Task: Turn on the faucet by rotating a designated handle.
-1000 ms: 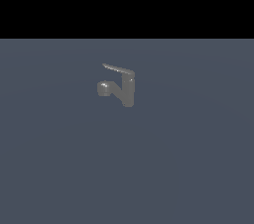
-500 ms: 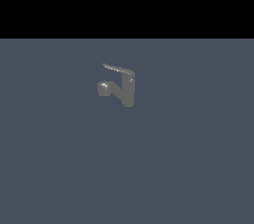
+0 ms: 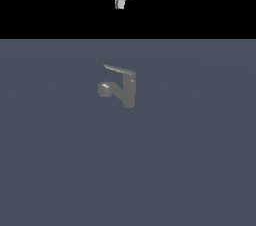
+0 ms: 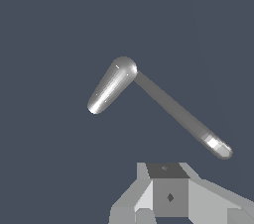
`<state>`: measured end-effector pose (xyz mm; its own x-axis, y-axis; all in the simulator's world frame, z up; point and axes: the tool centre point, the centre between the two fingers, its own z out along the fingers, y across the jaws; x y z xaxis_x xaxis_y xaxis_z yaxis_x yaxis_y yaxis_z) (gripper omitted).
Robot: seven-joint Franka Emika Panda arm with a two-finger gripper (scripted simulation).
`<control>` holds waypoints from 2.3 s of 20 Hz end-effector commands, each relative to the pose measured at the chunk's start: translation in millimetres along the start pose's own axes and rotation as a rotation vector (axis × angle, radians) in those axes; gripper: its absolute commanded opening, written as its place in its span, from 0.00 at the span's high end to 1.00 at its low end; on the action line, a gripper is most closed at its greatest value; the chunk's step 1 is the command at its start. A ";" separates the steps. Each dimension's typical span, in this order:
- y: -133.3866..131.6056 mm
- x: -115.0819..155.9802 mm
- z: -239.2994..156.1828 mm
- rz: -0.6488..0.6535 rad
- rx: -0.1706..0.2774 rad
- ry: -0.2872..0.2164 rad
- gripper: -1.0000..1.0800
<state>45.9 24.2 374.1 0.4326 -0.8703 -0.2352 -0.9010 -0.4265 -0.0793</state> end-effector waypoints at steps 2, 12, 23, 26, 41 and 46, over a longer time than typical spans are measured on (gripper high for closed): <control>-19.5 13.2 22.3 0.102 -0.006 0.015 1.00; -68.0 45.3 91.7 0.367 -0.019 0.091 1.00; -107.7 65.4 166.3 0.589 -0.010 0.201 1.00; -113.9 67.5 180.1 0.623 -0.006 0.223 1.00; -121.1 68.0 201.0 0.668 0.002 0.255 1.00; -114.4 60.7 202.3 0.668 0.002 0.255 1.00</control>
<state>171.8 68.6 172.9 -0.2188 -0.9758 -0.0001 -0.9758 0.2188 0.0009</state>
